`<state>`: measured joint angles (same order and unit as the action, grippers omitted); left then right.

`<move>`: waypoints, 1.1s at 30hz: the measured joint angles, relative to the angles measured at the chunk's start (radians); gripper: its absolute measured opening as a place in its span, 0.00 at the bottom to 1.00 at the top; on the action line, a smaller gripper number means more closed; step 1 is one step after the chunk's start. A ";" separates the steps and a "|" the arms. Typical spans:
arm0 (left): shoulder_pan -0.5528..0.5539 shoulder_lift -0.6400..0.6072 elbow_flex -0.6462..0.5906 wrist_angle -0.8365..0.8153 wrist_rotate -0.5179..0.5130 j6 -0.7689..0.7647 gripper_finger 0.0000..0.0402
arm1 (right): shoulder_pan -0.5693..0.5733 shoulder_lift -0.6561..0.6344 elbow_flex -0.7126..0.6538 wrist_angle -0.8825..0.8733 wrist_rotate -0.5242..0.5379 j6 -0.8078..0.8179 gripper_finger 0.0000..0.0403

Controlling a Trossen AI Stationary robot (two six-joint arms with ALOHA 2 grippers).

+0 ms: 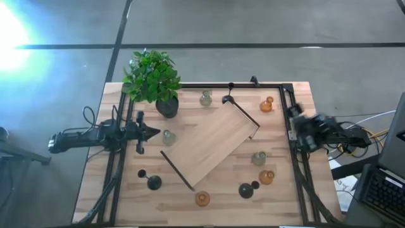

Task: Pick & Place candle stick holders
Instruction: Put the top yellow glass candle holder on the shelf

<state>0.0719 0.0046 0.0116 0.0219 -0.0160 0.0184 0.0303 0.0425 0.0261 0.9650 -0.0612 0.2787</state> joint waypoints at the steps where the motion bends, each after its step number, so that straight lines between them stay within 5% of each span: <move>1: 0.000 0.000 0.000 0.000 0.000 0.000 0.05 | 0.000 -0.001 0.022 0.044 0.072 0.012 0.02; 7: 0.000 0.000 0.000 0.000 0.000 0.000 0.05 | 0.000 0.052 0.289 -0.213 0.532 -0.142 0.02; 10: 0.000 0.000 0.000 0.000 0.000 0.000 0.05 | 0.000 0.136 0.447 -0.421 0.554 -0.314 0.02; 16: 0.000 0.000 0.000 0.000 0.000 0.000 0.05 | 0.000 0.346 0.743 -1.020 0.584 -0.379 0.02; 19: 0.000 0.000 0.000 0.000 0.000 0.000 0.05 | 0.000 0.472 0.863 -1.302 0.735 -0.302 0.02; 24: 0.000 0.000 0.000 0.000 0.000 0.000 0.05 | -0.004 0.684 1.060 -1.770 1.038 0.086 0.02; 28: 0.000 0.000 0.000 0.000 0.000 0.000 0.05 | -0.044 0.860 1.228 -2.133 1.000 0.437 0.02; 33: 0.000 0.000 0.000 0.000 0.000 0.000 0.05 | -0.161 1.046 1.373 -2.467 0.777 0.625 0.02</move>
<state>0.0723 0.0045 0.0116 0.0219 -0.0162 0.0184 -0.1303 1.0884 1.3994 -1.5020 0.7161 0.9041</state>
